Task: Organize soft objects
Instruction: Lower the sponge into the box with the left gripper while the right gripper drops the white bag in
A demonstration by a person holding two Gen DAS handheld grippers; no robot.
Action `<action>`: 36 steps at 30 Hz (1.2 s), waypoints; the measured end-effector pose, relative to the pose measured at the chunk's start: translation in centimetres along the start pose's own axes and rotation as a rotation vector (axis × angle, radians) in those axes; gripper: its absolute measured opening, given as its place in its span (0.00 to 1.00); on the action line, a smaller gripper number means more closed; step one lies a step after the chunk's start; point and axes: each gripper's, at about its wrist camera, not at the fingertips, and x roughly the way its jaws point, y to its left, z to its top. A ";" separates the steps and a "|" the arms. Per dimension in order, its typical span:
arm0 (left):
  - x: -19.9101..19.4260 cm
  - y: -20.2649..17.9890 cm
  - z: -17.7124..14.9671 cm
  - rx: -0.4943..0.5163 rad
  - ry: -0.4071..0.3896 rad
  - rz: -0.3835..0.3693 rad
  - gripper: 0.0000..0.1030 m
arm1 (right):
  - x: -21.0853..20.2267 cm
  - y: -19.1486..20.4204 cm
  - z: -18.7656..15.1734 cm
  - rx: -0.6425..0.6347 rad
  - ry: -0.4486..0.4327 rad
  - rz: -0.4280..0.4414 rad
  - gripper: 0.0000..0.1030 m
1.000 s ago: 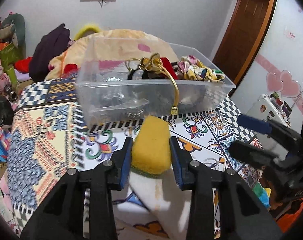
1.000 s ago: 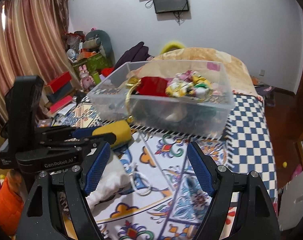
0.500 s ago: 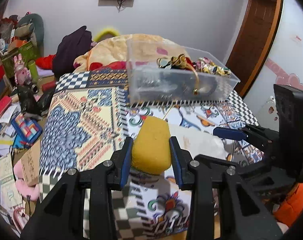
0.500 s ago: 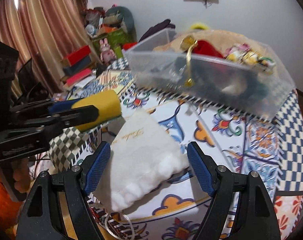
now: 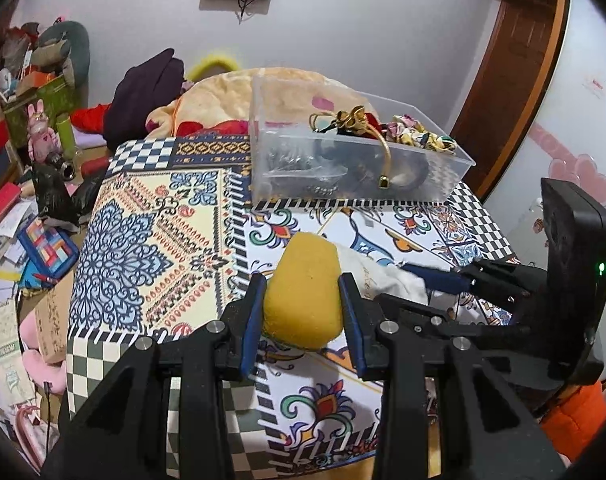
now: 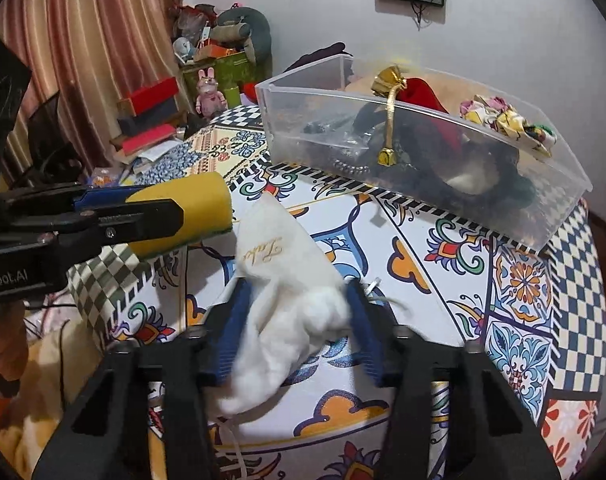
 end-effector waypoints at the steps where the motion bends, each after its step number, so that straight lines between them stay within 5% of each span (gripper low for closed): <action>1: 0.0 -0.1 0.1 0.004 -0.003 -0.002 0.35 | -0.1 -0.1 0.0 0.004 0.001 0.014 0.26; 8: -0.4 -0.7 1.6 0.009 -0.044 -0.016 0.35 | -1.7 -0.5 0.0 0.002 -0.033 0.007 0.14; 25: -2.8 -2.1 7.7 0.018 -0.256 -0.014 0.35 | -10.7 -4.0 5.4 0.054 -0.347 -0.122 0.13; 36: -1.3 -3.3 11.8 0.046 -0.312 0.023 0.35 | -9.3 -5.0 9.0 0.054 -0.400 -0.255 0.13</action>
